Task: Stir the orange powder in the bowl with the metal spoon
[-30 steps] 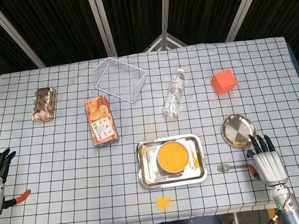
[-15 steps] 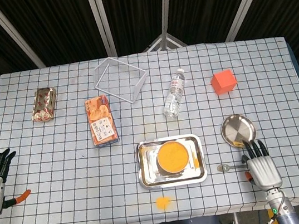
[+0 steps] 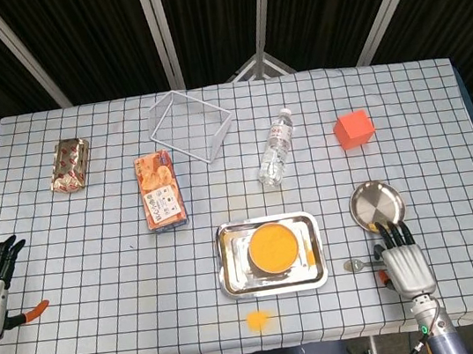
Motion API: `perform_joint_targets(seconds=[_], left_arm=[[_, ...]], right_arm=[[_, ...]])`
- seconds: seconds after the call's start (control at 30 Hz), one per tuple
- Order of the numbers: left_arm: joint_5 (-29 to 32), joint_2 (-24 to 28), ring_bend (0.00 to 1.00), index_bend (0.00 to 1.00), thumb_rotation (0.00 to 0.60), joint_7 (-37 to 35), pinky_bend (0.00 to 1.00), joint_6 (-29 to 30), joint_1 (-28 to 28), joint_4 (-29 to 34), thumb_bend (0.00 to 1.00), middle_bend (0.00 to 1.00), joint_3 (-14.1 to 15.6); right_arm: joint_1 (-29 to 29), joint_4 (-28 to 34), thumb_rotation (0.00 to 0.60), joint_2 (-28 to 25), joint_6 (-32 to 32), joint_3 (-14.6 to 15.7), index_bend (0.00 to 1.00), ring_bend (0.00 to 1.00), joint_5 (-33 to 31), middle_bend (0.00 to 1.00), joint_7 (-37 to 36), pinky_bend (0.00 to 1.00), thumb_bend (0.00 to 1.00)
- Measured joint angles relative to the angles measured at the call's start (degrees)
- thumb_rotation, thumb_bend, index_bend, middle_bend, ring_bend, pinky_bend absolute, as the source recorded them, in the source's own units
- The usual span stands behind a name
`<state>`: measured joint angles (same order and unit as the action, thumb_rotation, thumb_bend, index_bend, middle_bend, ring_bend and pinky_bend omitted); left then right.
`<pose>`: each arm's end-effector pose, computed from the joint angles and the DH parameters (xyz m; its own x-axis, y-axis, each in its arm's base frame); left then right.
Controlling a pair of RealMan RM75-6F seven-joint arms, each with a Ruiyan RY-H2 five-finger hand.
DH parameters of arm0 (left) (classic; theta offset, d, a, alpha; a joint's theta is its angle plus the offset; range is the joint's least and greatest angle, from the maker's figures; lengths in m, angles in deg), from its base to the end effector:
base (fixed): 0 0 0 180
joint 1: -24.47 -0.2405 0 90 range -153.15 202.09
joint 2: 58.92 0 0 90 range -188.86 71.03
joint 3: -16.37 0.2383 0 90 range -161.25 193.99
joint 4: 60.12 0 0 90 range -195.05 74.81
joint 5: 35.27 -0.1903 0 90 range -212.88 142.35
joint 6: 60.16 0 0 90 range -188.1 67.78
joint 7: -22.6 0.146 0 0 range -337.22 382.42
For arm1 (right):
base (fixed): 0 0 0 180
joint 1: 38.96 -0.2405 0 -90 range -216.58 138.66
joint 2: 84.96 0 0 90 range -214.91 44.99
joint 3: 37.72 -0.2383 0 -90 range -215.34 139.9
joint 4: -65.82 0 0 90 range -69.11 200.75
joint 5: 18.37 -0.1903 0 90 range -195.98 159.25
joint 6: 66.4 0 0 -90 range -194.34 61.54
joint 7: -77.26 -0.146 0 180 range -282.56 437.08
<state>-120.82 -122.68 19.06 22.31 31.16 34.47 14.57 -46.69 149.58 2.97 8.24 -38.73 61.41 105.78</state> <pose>-0.2798 0.1847 0.1595 0.3089 0.0592 0.9492 0.9510 -0.0299 -0.3076 -0.2740 -0.1810 0.0286 0.5821 -0.2234 0.7818 -0.8095 -0.0683 0.5832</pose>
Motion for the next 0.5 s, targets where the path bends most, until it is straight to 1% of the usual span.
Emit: perform_joint_targets(seconds=[0.5], left_arm=[[0.3, 0.06, 0.0, 0.0, 0.6, 0.18, 0.0, -0.38, 0.05, 0.24, 0.01, 0.0, 0.06]], right_arm=[[-0.57, -0.08, 0.6, 0.07, -0.51, -0.26, 0.5, 0.0, -1.14, 0.11, -0.23, 0.01, 0.41]])
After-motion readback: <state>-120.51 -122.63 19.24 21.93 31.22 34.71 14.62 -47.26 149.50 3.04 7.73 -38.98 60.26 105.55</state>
